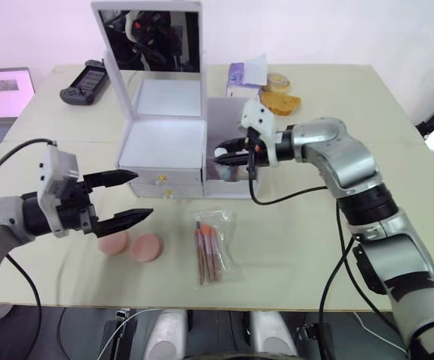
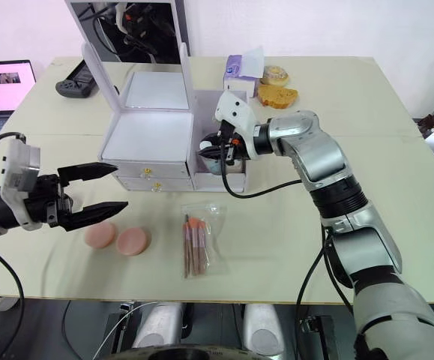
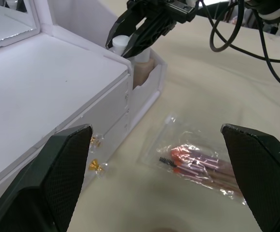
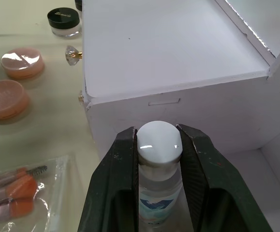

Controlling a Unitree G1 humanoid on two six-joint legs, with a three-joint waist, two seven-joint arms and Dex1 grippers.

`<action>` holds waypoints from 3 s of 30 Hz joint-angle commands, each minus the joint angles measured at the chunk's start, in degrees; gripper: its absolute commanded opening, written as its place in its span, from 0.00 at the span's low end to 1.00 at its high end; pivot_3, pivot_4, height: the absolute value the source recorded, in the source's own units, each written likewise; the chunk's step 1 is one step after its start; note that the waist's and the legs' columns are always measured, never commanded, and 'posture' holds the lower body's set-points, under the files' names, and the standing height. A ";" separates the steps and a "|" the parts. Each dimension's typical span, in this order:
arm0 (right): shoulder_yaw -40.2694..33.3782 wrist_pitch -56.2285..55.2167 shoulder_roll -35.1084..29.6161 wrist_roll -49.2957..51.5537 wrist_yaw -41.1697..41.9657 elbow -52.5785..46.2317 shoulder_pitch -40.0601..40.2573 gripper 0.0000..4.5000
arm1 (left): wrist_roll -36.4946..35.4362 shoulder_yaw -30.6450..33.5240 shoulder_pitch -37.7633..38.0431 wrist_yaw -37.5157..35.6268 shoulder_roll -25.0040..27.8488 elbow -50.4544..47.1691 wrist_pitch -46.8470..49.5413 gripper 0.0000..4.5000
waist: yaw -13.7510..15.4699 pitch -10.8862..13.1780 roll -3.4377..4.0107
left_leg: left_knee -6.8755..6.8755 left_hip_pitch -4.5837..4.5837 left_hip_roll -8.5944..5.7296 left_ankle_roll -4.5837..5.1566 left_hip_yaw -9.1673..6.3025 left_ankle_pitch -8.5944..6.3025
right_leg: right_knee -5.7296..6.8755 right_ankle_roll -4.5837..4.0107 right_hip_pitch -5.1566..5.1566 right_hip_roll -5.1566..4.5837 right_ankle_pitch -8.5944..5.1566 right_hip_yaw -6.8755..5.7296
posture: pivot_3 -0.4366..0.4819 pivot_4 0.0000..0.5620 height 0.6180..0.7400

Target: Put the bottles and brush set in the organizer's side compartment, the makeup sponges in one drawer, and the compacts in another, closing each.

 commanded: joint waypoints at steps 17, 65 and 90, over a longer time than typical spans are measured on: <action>-3.98 1.24 0.12 1.91 2.79 -3.91 -0.50 0.98 | -0.53 0.52 -0.95 -0.93 0.14 -0.05 -1.24 1.00 | -1.00 0.00 0.00 | -0.01 0.01 0.00 0.00 -0.02 0.00 | 0.04 0.00 -0.01 0.01 0.00 0.00 | 0.48 0.27 1.00; -47.69 -16.23 -23.48 14.59 6.65 3.97 47.93 0.98 | 10.71 29.66 13.71 -3.15 -3.07 47.86 -25.43 1.00 | -0.98 -0.07 -0.01 | 0.00 0.36 0.05 0.01 0.28 -0.02 | -0.14 -0.34 0.36 -0.13 -0.07 0.07 | 0.48 0.27 1.00; -27.46 17.22 -25.24 35.04 1.27 -36.59 36.19 1.00 | -5.32 5.04 13.08 -2.05 2.59 -7.47 2.47 0.37 | 0.50 -0.05 0.00 | 0.02 0.20 0.05 0.01 0.32 -0.02 | -0.26 -0.34 0.27 -0.12 -0.08 0.13 | 0.48 0.27 1.00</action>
